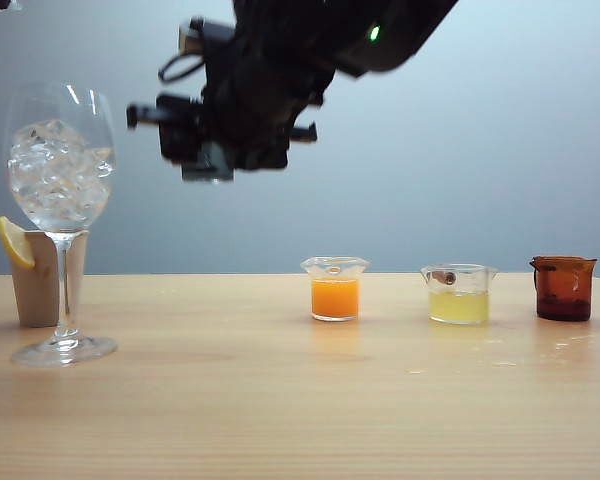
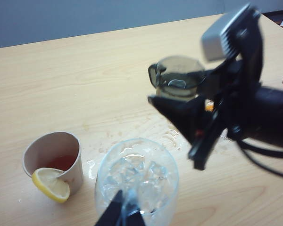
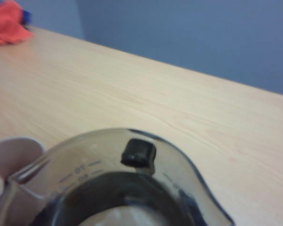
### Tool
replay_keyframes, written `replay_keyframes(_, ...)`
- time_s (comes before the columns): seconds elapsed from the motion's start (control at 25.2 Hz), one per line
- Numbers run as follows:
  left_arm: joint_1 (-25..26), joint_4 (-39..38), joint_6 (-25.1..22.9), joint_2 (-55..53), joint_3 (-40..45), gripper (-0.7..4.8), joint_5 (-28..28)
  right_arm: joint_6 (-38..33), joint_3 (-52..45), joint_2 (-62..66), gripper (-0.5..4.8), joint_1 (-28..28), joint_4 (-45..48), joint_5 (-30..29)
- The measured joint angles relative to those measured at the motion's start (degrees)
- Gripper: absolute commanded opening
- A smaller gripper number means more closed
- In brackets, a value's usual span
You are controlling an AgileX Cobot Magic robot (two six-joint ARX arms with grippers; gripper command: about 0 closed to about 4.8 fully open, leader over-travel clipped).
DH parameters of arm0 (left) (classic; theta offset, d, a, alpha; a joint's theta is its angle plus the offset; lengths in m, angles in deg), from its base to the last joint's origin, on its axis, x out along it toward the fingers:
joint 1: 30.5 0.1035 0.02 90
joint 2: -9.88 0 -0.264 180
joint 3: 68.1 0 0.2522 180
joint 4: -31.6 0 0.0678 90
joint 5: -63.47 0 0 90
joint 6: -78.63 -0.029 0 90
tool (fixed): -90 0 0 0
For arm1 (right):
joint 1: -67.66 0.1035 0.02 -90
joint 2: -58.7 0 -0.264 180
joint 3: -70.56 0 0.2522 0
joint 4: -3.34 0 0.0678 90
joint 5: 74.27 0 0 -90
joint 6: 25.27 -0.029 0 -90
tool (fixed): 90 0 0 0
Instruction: Pick up the first measuring cup from the left, pour the coconut rum inside into the goblet, and finally put the measuring cup back in its original place.
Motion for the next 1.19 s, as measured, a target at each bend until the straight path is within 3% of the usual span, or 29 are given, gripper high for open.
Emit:
replay_keyframes(0.24, 0.0, 0.0, 0.0, 0.0, 0.0, -0.03, 0.0, 1.0, 0.0, -3.9, 1.66, -1.7, -2.5, -9.9)
replay_keyframes(0.56, 0.0, 0.0, 0.0, 0.0, 0.0, -0.03, 0.0, 3.6, 0.2, -7.9, 1.66, -1.6, -4.9, -16.1)
replay_keyframes(0.95, 0.0, 0.0, 0.0, 0.0, 0.0, -0.03, 0.0, 3.0, 0.6, -8.6, 1.65, 0.6, -9.9, -15.8)
replay_keyframes(1.19, 0.0, 0.0, 0.0, 0.0, 0.0, -0.03, 0.0, 6.2, 4.3, -8.5, 1.65, 1.0, -12.1, -15.5)
